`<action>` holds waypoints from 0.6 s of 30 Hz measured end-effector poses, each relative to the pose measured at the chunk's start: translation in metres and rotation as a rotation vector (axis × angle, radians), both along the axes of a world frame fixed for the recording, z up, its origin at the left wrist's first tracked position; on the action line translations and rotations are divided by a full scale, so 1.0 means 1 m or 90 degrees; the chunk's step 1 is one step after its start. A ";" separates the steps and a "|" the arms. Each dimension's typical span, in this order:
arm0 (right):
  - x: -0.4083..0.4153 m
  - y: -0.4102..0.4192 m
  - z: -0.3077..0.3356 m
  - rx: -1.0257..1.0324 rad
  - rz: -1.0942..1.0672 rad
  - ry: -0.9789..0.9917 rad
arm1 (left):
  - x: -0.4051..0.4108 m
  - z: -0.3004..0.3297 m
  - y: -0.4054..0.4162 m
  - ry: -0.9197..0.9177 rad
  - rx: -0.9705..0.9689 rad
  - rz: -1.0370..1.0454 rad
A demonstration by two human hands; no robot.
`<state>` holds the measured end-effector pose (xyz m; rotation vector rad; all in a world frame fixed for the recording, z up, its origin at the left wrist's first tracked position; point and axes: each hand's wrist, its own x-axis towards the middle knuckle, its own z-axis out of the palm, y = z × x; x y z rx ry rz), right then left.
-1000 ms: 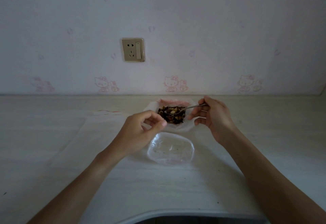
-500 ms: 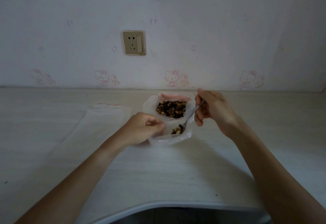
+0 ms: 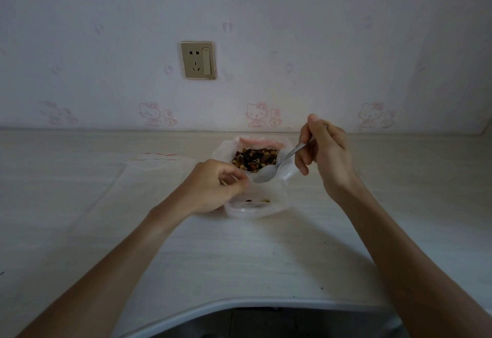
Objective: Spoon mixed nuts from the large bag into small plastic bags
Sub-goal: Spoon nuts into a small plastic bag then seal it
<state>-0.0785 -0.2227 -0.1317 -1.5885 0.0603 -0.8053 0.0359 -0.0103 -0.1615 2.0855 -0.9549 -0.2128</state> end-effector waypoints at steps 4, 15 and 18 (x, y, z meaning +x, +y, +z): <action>0.008 -0.007 -0.009 0.148 -0.048 0.073 | -0.001 0.004 0.003 0.024 -0.023 0.011; 0.012 -0.006 -0.016 0.203 0.044 0.207 | 0.030 -0.005 -0.008 -0.059 -0.143 0.326; 0.011 -0.003 -0.015 0.169 0.057 0.190 | 0.040 -0.010 -0.020 0.010 -0.094 0.320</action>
